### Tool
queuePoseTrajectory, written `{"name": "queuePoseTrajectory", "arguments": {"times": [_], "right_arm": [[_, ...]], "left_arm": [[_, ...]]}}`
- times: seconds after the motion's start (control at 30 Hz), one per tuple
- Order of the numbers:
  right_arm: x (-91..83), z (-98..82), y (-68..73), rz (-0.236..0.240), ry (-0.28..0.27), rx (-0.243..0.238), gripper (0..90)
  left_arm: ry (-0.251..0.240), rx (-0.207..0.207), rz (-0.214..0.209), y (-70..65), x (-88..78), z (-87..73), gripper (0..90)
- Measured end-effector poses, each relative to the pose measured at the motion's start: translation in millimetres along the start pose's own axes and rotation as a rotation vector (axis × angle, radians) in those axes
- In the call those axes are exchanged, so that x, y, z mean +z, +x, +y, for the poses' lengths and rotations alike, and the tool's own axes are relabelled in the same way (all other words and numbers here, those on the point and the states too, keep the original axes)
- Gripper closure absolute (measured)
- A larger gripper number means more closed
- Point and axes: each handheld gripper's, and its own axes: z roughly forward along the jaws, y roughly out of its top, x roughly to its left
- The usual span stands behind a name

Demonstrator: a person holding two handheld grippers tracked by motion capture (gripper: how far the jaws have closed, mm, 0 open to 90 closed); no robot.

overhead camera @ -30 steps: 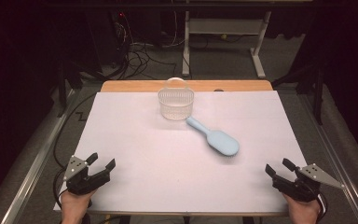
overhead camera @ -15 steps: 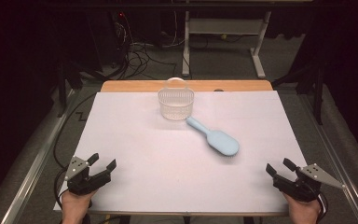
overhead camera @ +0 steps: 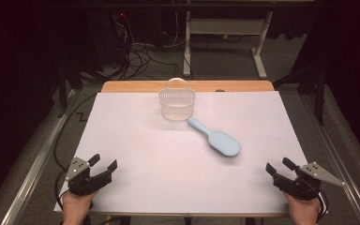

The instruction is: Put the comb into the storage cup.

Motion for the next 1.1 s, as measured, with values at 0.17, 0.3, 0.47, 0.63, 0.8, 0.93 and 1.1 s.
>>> {"name": "queuePoseTrajectory", "arguments": {"times": [0.17, 0.3, 0.47, 0.63, 0.8, 0.93, 1.1], "right_arm": [[2.1, 2.6, 3.9, 0.031, 0.004, -0.005, 28.9], [5.2, 4.4, 8.7, 0.050, 0.016, -0.022, 29.0], [7.2, 7.4, 12.3, 0.068, 0.017, -0.029, 29.0], [9.5, 13.1, 8.7, 0.094, 0.017, -0.006, 30.4], [14.6, 14.6, 9.1, 0.102, 0.031, -0.005, 31.3], [16.7, 16.9, 9.7, 0.106, 0.029, -0.009, 31.4], [18.9, 21.5, 10.8, 0.105, 0.022, -0.006, 32.1]], "left_arm": [[0.005, 0.000, 0.002, 0.0, 1.0, -0.5, 27.6], [0.001, -0.001, 0.002, 0.5, 0.6, -0.4, 27.6], [0.003, 0.001, -0.001, 0.1, 1.4, -0.1, 27.6], [0.002, 0.000, -0.003, -0.5, 1.7, 0.0, 27.6], [0.004, 0.002, -0.007, -0.2, 1.8, 0.1, 27.7], [0.004, 0.005, -0.010, -0.9, 2.4, 0.4, 27.7], [0.006, 0.012, -0.010, -1.0, 2.2, 0.6, 27.8]]}}
